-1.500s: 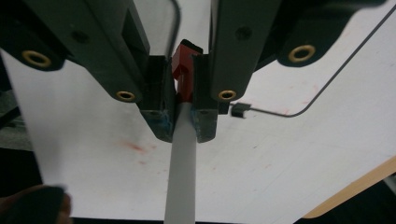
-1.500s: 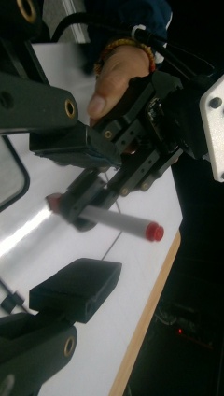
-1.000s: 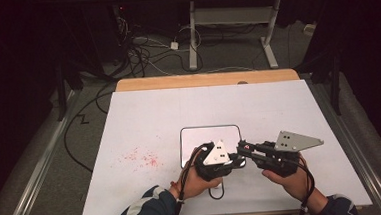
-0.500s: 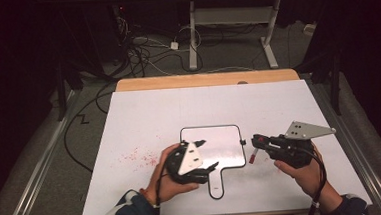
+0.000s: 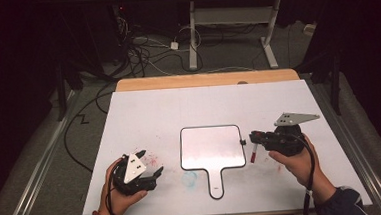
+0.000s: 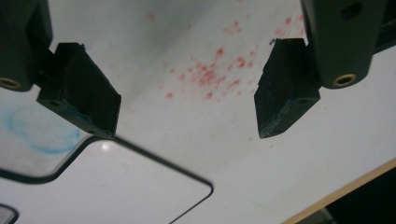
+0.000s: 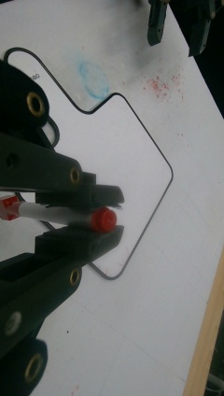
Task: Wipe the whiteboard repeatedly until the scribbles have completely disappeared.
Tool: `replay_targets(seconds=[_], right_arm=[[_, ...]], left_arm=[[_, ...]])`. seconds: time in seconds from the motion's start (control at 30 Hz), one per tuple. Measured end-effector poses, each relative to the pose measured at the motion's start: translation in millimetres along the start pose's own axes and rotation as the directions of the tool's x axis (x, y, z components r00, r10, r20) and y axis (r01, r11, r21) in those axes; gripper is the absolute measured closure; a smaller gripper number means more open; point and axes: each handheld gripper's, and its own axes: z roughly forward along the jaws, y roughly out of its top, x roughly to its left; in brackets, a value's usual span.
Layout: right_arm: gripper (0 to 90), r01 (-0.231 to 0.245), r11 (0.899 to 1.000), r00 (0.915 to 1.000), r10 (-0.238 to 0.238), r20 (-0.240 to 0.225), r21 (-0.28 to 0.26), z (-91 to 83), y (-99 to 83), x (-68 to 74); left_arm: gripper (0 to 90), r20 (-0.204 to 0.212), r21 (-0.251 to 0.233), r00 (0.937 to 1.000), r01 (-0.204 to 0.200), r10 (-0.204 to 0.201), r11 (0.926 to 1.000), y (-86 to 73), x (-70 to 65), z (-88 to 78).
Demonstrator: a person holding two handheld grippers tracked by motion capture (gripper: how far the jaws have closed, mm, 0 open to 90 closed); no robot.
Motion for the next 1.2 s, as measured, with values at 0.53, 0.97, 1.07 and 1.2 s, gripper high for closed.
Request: replay_targets(seconds=[0.53, 0.97, 1.07, 1.2], right_arm=[[80.2, -0.128, 0.992, 0.9909, 0.128, -0.039, 0.026, 51.4, 1.3, -21.4], [77.8, -0.216, 0.973, 0.9757, 0.211, 0.058, 0.082, 99.9, -17.2, -38.0], [70.2, -0.140, 0.986, 0.9882, 0.133, 0.075, 0.087, 103.6, -17.3, -31.2], [67.2, 0.031, 0.996, 0.9943, -0.039, 0.099, 0.081, 104.4, -10.4, -17.3]], left_arm=[[21.8, 0.043, 0.057, 0.9989, 0.016, -0.019, 0.9982, -7.0, -4.3, 4.4], [21.8, 0.084, 0.084, 0.9962, -0.030, 0.023, 0.9960, -2.5, -10.5, 11.4], [21.8, 0.078, 0.093, 0.9965, -0.038, 0.031, 0.9949, -2.6, -11.7, 11.9], [21.8, 0.075, 0.098, 0.9968, -0.034, 0.027, 0.9946, -3.1, -10.8, 12.4]])
